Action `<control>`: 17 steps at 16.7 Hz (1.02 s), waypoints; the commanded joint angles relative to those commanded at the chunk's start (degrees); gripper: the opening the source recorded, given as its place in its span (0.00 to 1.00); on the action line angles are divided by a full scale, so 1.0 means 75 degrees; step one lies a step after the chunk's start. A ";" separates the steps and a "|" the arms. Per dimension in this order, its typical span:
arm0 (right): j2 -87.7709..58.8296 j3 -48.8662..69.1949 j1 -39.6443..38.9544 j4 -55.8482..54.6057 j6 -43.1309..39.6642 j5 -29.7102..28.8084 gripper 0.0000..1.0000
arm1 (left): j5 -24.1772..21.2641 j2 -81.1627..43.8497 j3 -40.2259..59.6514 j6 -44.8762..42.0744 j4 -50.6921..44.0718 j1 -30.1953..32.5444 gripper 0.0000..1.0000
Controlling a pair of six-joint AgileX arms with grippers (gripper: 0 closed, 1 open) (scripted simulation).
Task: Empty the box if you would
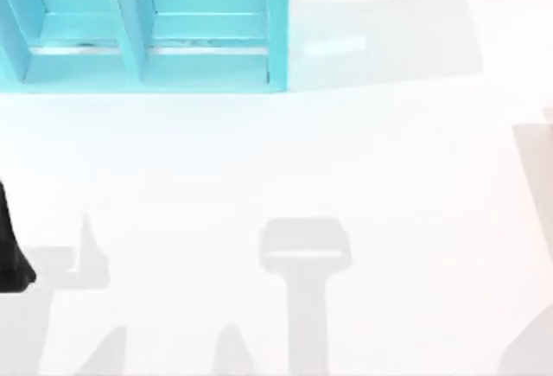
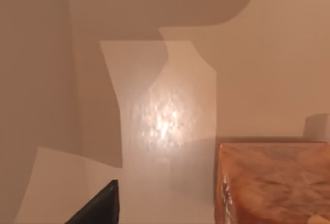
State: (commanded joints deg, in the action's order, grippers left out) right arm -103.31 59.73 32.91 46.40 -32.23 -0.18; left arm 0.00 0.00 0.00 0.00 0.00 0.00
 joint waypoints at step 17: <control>0.0000 0.0000 0.0000 0.0000 0.0000 0.0000 0.00 | 0.0000 0.0000 0.0000 0.0000 0.0000 0.0000 1.00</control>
State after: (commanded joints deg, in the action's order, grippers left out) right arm -103.31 59.73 32.91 46.40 -32.23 -0.18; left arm 0.00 0.00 0.00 0.00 0.00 0.00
